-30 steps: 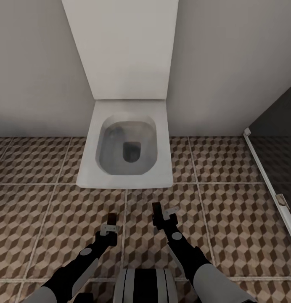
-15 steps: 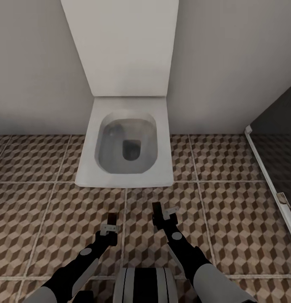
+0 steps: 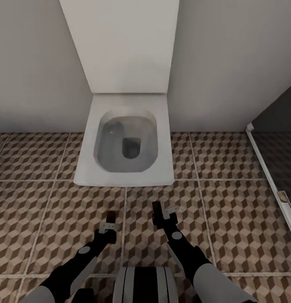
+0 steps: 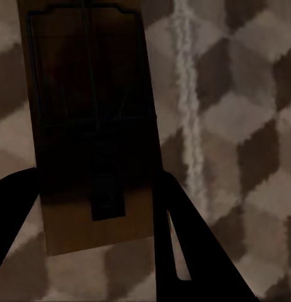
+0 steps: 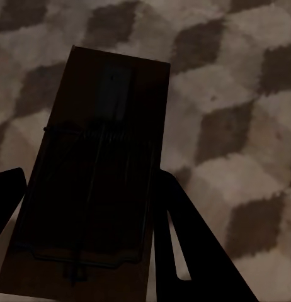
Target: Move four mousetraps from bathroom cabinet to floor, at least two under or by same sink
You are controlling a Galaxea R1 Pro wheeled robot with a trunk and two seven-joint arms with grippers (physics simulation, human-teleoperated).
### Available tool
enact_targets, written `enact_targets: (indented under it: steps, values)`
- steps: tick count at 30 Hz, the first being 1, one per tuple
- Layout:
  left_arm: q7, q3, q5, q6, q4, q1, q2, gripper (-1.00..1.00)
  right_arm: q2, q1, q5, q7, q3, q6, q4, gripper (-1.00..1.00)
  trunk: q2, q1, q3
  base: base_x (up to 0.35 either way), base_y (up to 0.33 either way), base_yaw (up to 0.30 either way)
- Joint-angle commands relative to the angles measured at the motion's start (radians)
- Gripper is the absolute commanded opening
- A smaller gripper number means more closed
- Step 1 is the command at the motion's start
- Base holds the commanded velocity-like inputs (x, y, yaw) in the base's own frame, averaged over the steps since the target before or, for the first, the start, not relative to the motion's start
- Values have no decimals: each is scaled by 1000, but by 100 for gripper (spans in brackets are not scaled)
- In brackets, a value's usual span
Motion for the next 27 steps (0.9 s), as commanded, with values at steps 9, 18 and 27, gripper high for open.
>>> enact_targets:
  steps: [9, 18, 27]
  values:
    - [9, -7, 11, -3, -29, -1, 21, -100, -1, -1, 10, -9, 3, -1, 1, -100, 0, 0, -11, 0, 0, 0]
    - [7, -10, 11, -3, -31, -1, 23, -100, -13, -1, 9, -9, 3, -1, -6, -100, 0, 0, -22, 0, 0, 0]
    - [7, -11, 11, -3, -31, -1, 23, -100, -14, -1, 8, -9, 3, -1, -19, -100, 0, 0, -33, 0, 0, 0]
